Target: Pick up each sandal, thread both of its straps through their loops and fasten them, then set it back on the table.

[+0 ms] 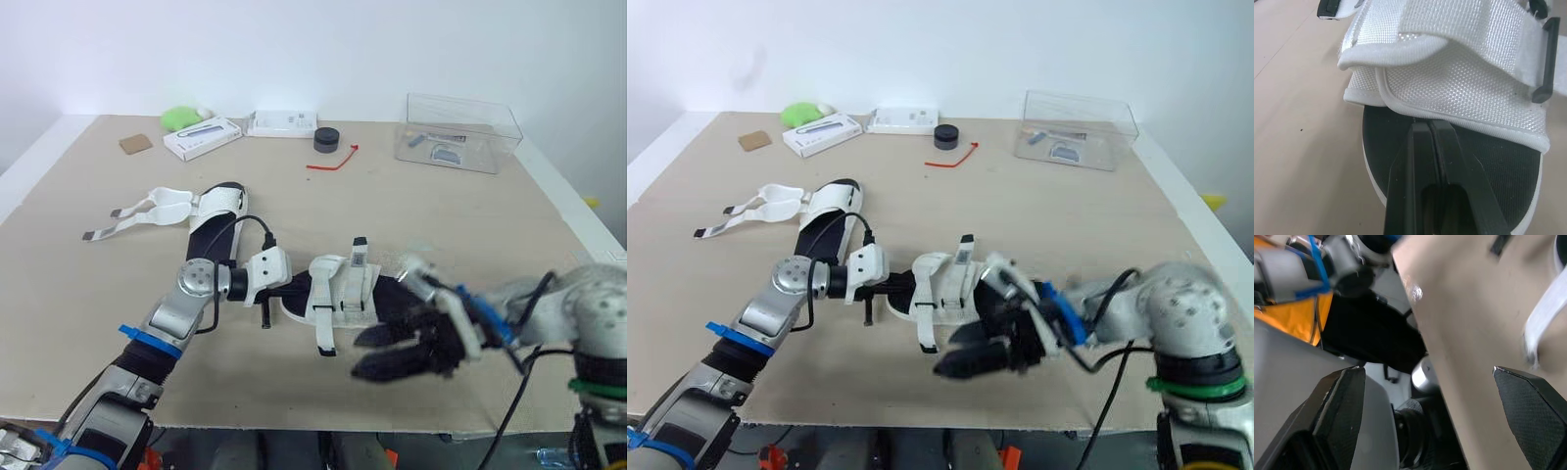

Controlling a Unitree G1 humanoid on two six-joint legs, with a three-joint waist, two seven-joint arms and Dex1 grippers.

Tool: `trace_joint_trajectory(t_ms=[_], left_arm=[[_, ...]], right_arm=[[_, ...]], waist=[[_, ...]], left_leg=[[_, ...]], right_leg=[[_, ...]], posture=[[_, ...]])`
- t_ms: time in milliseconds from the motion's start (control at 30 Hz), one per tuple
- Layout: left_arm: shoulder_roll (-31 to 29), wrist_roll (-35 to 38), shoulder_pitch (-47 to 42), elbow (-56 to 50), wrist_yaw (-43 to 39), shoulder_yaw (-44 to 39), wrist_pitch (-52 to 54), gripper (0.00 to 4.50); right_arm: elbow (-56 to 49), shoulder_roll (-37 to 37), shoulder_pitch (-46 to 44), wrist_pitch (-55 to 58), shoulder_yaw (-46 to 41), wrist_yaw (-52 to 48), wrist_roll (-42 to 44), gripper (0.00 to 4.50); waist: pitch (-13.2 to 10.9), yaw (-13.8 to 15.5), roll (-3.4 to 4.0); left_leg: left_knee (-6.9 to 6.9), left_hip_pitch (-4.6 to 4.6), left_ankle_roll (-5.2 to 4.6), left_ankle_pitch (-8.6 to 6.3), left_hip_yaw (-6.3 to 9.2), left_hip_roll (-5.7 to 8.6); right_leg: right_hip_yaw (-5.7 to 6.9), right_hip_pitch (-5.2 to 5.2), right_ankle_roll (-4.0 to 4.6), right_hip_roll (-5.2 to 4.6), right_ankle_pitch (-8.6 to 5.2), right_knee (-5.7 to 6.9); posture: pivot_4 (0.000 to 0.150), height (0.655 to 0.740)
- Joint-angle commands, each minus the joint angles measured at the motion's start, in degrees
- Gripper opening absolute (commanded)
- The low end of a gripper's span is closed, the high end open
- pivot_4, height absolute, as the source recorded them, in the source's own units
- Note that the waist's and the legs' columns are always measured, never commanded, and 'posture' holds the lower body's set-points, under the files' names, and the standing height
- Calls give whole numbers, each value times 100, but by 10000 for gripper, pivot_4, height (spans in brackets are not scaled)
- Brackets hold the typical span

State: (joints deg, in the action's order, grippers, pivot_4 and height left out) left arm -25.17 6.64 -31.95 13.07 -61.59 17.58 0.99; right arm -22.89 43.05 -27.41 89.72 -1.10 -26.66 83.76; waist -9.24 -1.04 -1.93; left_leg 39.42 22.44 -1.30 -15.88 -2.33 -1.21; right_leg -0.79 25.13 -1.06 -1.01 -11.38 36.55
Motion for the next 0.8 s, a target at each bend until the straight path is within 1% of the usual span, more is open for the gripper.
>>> trace_joint_trajectory(t_ms=[33, 167, 333, 467, 567, 700, 733, 800], left_arm=[[53, -243, -11, 253, 24, 144, 31, 0], [86, -274, -105, 402, 23, 127, -58, 0], [115, -308, -225, 618, 69, 82, -182, 0], [146, -330, -225, 635, 97, 79, -211, 0], [133, -342, -161, 562, 110, 73, -193, 0], [101, -337, -81, 484, 130, 57, -155, 0], [95, -336, -60, 456, 136, 56, -141, 0], [89, -333, -19, 412, 151, 52, -112, 0]], right_arm=[[-153, -158, -38, -627, 410, 429, -1111, 44636], [244, -422, -221, -808, 419, 498, -1527, 44636], [301, -617, -427, -677, 343, 403, -1516, 44636], [409, -870, -507, -536, 262, 551, -1454, 44636], [465, -991, -479, -460, 177, 665, -1502, 44636], [331, -931, -298, -338, 211, 719, -1624, 44636], [280, -919, -243, -307, 211, 732, -1625, 42376], [201, -989, -106, -237, 142, 838, -1599, 36015]], waist=[[0, -4, 1], [0, -4, 0], [0, -6, 0], [0, -7, 0], [0, -9, 0], [0, -10, 0], [0, -10, 0], [0, -10, 0]], left_leg=[[1, 0, -4, 5, -3, 2], [2, 1, -8, 12, -8, 6], [0, 6, -9, 11, -15, 6], [-5, 8, -10, 10, -12, 5], [-4, 8, -10, 11, -12, 5], [-4, 7, -10, 11, -13, 5], [-4, 7, -10, 11, -13, 5], [-5, 8, -10, 10, -13, 5]], right_leg=[[-2, 1, -5, 2, 6, 0], [-2, 0, -12, 8, 11, -4], [-10, 5, -13, 10, 13, -9], [-9, 6, -9, 9, 12, -11], [-9, 5, -10, 4, 15, -11], [-9, 5, -11, -4, 16, -12], [-9, 5, -10, -6, 16, -12], [-9, 5, -9, -6, 15, -13]], posture=[[1500, 7400], [1500, 7400], [1500, 7400], [1500, 7400], [1500, 7400], [1500, 7400], [1500, 7400], [1500, 7400]])
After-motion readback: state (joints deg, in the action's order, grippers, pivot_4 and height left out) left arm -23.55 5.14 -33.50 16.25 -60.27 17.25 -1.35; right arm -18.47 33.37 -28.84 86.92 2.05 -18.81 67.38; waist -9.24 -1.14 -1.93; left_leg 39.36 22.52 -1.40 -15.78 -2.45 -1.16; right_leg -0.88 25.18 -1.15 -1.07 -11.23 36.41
